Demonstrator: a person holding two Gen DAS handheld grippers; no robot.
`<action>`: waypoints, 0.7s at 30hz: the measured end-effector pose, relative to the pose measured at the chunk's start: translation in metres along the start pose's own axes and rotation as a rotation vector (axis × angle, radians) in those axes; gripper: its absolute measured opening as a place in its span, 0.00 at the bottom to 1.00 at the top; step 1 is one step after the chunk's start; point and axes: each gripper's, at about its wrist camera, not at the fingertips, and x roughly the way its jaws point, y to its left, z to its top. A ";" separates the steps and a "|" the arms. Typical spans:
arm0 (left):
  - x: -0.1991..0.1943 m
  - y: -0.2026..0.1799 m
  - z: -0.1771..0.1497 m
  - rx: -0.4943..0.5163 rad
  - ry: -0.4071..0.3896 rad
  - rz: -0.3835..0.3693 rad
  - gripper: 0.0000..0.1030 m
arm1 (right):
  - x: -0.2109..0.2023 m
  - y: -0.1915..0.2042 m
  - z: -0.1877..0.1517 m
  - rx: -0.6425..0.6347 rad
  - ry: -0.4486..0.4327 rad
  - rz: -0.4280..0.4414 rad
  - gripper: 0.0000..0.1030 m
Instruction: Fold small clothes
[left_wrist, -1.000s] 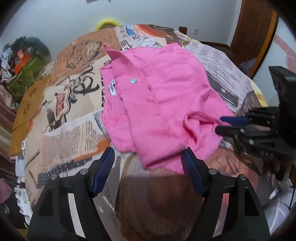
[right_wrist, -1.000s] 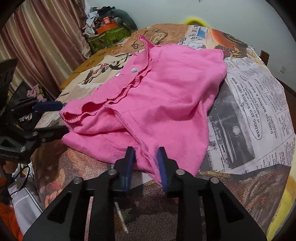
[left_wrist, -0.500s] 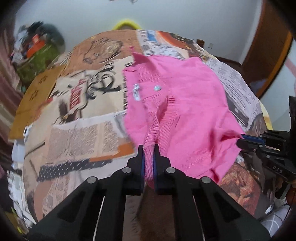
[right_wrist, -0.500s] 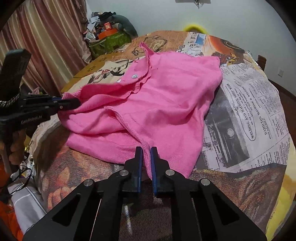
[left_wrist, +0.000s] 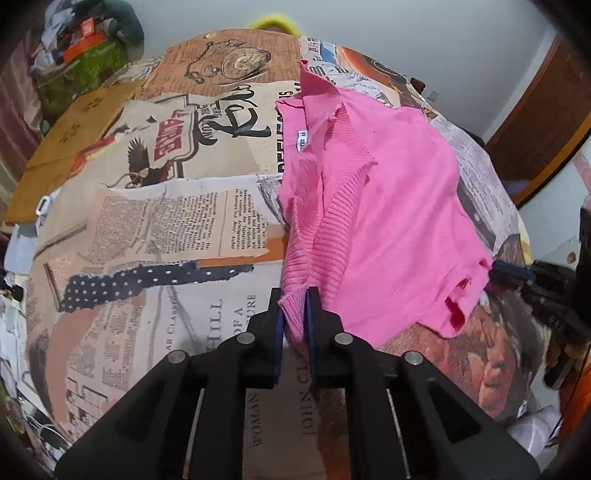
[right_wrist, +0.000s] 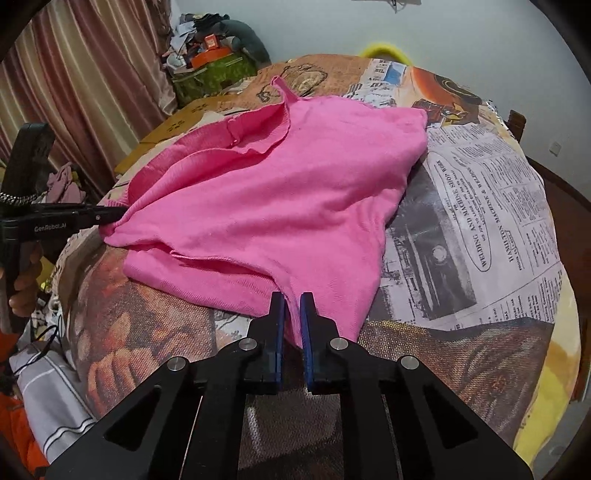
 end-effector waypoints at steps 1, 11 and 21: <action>-0.002 0.000 -0.001 0.011 -0.003 0.010 0.13 | -0.001 0.000 0.001 0.002 0.000 0.002 0.07; -0.023 0.003 0.039 0.067 -0.114 0.075 0.58 | -0.007 -0.010 0.022 0.041 -0.068 -0.017 0.21; 0.044 -0.026 0.094 0.138 0.003 -0.028 0.63 | 0.023 -0.018 0.029 0.049 -0.025 -0.022 0.39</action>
